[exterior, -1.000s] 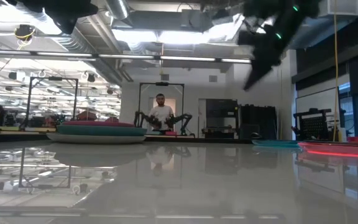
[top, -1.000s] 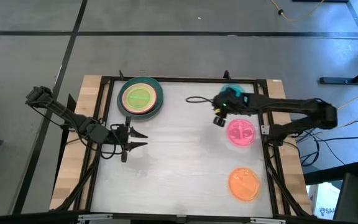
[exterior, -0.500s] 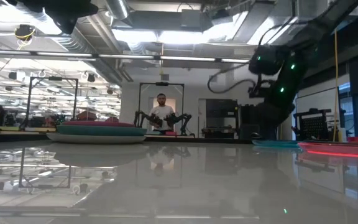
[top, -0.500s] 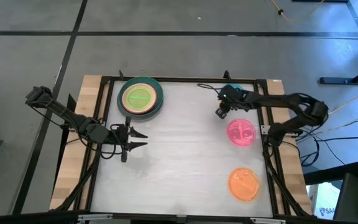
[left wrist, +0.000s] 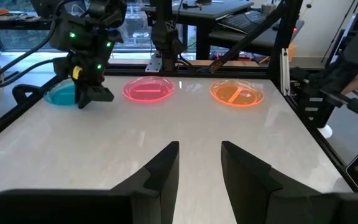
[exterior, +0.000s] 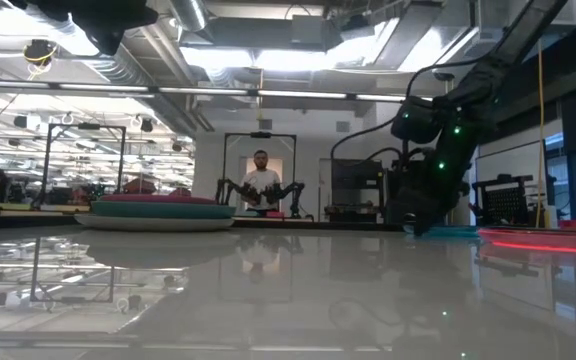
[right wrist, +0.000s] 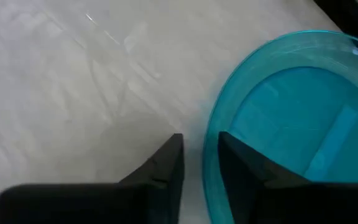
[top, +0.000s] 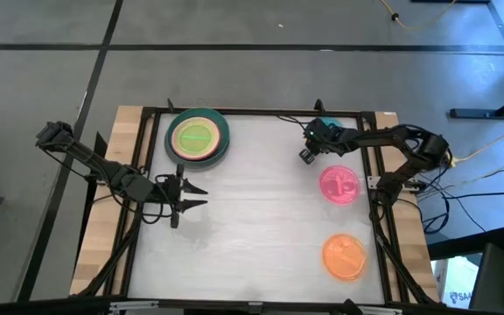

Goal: Stack plastic plates
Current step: Stack the light blue plate on the light green plate

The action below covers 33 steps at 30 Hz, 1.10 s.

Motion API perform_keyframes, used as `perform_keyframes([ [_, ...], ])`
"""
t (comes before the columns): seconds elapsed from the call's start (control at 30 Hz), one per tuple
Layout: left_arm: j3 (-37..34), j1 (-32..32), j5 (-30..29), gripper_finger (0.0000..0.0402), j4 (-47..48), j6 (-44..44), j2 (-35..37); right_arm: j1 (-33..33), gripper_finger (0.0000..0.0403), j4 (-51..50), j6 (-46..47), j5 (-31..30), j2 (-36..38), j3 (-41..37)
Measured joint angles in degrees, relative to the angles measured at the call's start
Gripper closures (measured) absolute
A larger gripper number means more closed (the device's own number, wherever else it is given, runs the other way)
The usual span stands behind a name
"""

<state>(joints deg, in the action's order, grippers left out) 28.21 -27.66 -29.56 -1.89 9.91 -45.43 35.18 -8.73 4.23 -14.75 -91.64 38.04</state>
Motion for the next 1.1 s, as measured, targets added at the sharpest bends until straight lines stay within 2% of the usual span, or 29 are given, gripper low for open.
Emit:
perform_keyframes([
  [0.2,0.00,0.00,0.02,0.0289,0.11,0.00,0.00,-0.31,0.0395,0.90,-1.91,0.39,-0.13,0.00],
  [0.37,0.02,0.00,0.00,0.0289,0.11,0.00,0.00,-3.92,0.0387,2.65,-3.35,-0.48,-0.28,0.95],
  [0.67,0.02,0.00,-1.00,0.0289,0.15,0.00,0.00,-13.12,0.0399,4.78,-6.82,0.51,-0.24,7.70],
  [0.9,0.00,0.00,-1.01,0.0289,0.17,0.00,0.01,-18.23,0.0402,12.24,-9.13,5.80,-0.17,12.23],
  [1.1,0.00,0.00,-1.07,0.0289,0.14,-2.53,0.00,-20.32,0.0402,23.78,-9.78,11.33,-0.50,14.09],
])
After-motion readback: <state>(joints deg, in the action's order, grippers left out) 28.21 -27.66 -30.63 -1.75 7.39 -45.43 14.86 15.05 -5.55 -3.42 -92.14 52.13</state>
